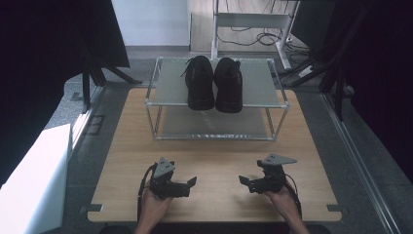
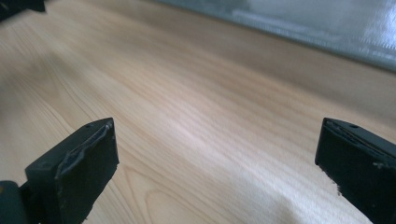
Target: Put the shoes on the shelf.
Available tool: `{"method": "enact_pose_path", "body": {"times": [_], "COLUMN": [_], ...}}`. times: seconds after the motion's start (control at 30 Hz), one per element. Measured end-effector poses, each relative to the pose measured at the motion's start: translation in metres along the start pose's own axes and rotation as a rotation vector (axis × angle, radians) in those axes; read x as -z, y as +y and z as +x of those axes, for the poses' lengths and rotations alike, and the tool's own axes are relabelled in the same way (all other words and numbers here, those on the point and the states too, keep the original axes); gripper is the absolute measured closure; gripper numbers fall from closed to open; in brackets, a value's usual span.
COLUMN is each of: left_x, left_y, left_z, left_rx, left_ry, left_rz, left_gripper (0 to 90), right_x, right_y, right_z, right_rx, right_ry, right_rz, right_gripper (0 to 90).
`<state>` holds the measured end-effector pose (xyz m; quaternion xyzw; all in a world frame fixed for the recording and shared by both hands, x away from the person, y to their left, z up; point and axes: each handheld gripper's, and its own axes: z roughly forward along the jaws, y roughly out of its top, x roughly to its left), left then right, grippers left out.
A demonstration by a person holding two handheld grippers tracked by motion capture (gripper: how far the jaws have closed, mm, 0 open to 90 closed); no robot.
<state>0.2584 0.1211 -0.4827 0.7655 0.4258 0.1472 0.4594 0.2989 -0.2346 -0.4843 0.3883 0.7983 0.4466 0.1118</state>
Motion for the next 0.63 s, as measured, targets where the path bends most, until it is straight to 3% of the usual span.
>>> {"method": "enact_pose_path", "body": {"times": [0.2,0.33,0.5,0.63], "left_x": [-0.011,-0.017,-0.024,-0.028], "left_y": [-0.017,-0.022,-0.026,-0.026], "left_z": [-0.008,-0.013,-0.015,-0.016], "left_rx": [-0.055,-0.109,-0.133,-0.143], "left_ry": [0.037,0.082,0.109,0.112], "left_rz": [0.085,0.151,0.215,0.237], "left_gripper": [0.0,0.0,0.0,0.0], "right_x": [-0.009,-0.013,-0.019,-0.023], "right_y": [-0.011,-0.018,-0.024,-0.026], "right_z": [0.005,0.004,0.005,0.007], "right_rx": [0.071,0.09,0.115,0.141], "right_ry": [-0.038,-0.046,-0.057,-0.057], "right_rz": [0.069,0.113,0.154,0.182], "right_gripper": [0.0,0.0,0.0,0.5]}}
